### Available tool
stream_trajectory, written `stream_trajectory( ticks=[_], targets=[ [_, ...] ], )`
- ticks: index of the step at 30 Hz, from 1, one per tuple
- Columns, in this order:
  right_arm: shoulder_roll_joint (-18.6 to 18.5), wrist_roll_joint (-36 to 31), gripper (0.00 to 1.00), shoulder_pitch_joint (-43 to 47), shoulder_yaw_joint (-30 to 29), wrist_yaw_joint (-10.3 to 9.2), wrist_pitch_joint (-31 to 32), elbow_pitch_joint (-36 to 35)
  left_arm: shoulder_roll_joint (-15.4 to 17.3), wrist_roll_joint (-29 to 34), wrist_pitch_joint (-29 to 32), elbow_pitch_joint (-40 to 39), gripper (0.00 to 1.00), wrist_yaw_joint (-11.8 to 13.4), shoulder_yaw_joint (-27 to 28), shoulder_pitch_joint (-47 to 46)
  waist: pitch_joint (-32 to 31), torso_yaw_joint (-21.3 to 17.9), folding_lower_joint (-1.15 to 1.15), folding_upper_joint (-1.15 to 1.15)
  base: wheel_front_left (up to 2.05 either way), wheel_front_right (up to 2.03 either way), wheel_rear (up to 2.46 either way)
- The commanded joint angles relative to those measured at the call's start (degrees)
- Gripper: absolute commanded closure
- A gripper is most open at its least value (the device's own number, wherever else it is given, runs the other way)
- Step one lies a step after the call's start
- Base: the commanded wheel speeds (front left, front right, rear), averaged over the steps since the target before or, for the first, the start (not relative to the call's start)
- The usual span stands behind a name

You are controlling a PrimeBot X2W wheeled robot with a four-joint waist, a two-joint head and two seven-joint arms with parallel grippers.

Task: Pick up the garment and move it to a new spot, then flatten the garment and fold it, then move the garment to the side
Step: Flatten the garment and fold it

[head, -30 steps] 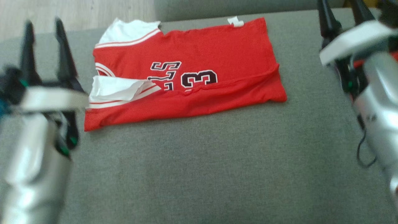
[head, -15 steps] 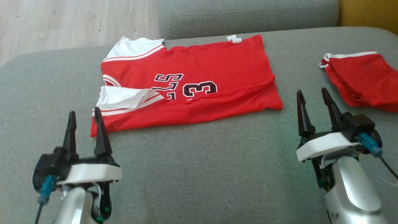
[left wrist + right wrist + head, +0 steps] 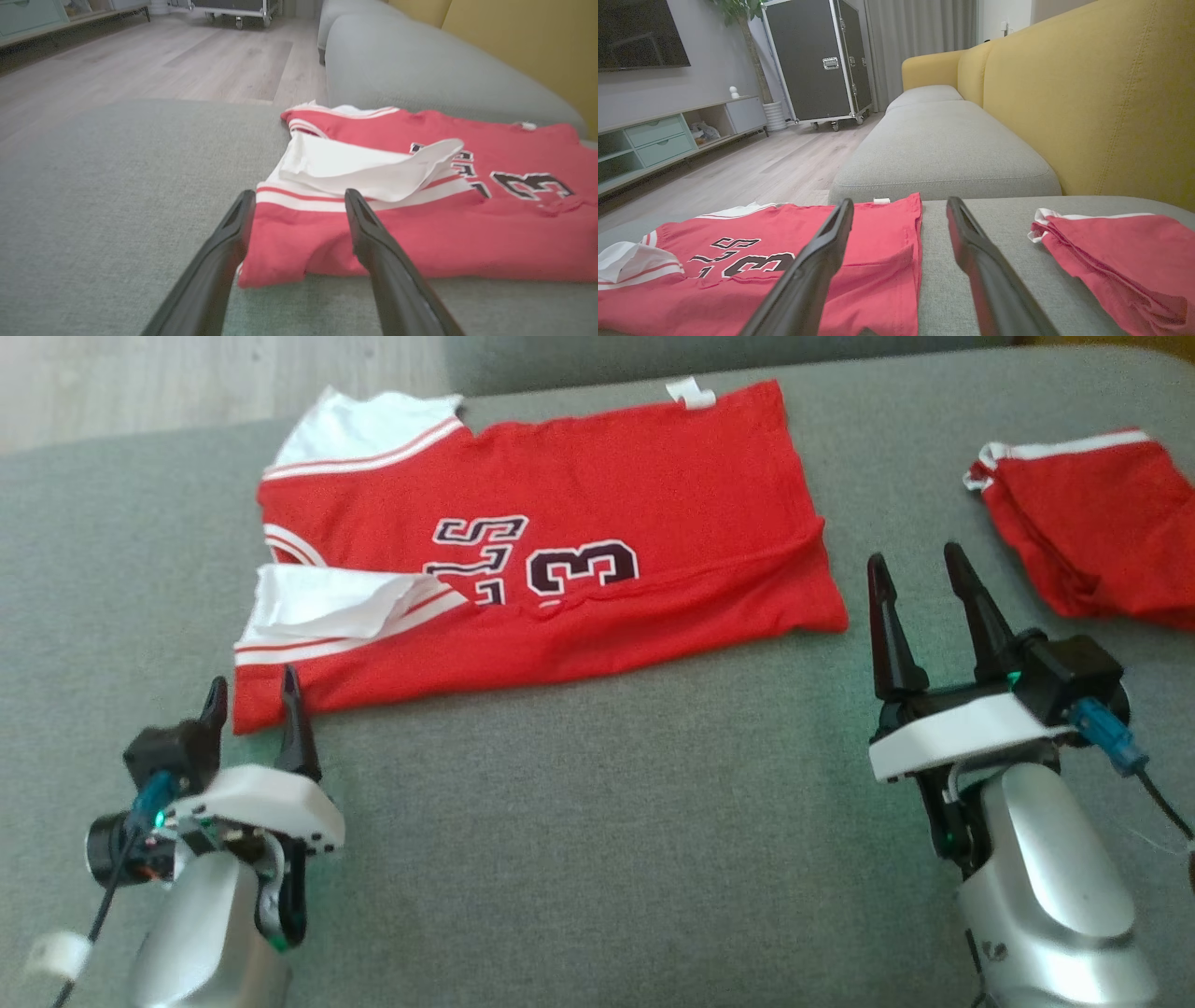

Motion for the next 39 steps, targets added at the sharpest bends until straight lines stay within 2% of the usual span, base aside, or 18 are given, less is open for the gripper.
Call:
stream_trajectory(
  ticks=[1,3,11,16,17,18,19,25,30,35,39],
  targets=[
    [0.5,0.5,0.0,-1.9,1.5,-0.05,-0.6,-2.0,1.9,0.8,0.2,-0.6,0.0,0.4,1.7,-2.3,0.9,-0.4,-0.01,0.0,0.0,0.0,0.0],
    [0.5,0.9,0.0,-2.1,1.7,-0.05,-0.6,-1.9,2.4,0.8,1.2,2.5,0.0,1.4,2.1,-4.2,1.7,-0.7,-0.01,0.0,0.0,0.0,0.0],
    [0.5,1.1,0.0,-3.0,1.9,-0.05,-0.6,-2.3,3.6,0.9,2.4,12.2,0.0,2.1,1.8,-9.2,4.0,-1.8,-0.01,0.0,0.0,0.0,0.0],
    [0.5,1.7,0.0,-3.1,0.9,-0.05,-0.6,-2.1,3.6,1.0,4.1,17.1,0.0,1.1,0.6,-10.3,4.6,-2.2,-0.01,0.0,0.0,0.0,0.0],
    [0.5,1.7,0.0,-3.1,0.8,-0.05,-0.6,-2.1,3.6,1.1,4.7,18.0,0.14,0.8,0.3,-10.5,4.6,-2.2,-0.01,0.0,0.0,0.0,0.0],
    [0.5,1.6,0.0,-3.2,0.7,-0.05,-0.6,-2.0,3.6,1.1,5.1,18.7,0.67,0.5,0.0,-10.8,4.6,-2.3,-0.01,0.0,0.0,0.0,0.0],
    [0.5,1.7,0.0,-3.2,0.6,-0.05,-0.6,-1.8,3.6,1.0,5.0,19.1,1.0,0.2,-0.1,-11.0,4.6,-2.2,-0.01,0.0,0.0,0.0,0.0],
    [0.5,0.9,0.0,-4.6,1.5,-0.05,1.3,2.5,3.8,0.9,-1.8,17.7,1.0,0.4,0.3,-12.7,3.7,-1.3,-0.01,0.0,0.0,0.0,0.0],
    [0.5,0.4,0.0,-8.4,1.1,-0.05,8.5,7.9,3.9,2.0,-6.9,13.0,1.0,-0.5,-0.8,-14.2,3.1,0.0,-0.01,0.0,0.0,0.0,0.0],
    [0.5,3.3,0.0,-13.7,-0.4,-0.05,16.4,16.5,3.5,3.9,-8.4,7.7,1.0,-1.5,-2.7,-14.7,2.8,1.4,-0.01,0.0,0.0,0.0,0.0],
    [0.5,7.1,0.0,-17.5,0.0,-0.05,20.1,24.5,2.9,4.7,-8.6,5.7,1.0,-2.2,-4.2,-14.6,2.6,2.5,-0.01,0.0,0.0,0.0,0.0]
  ],
)
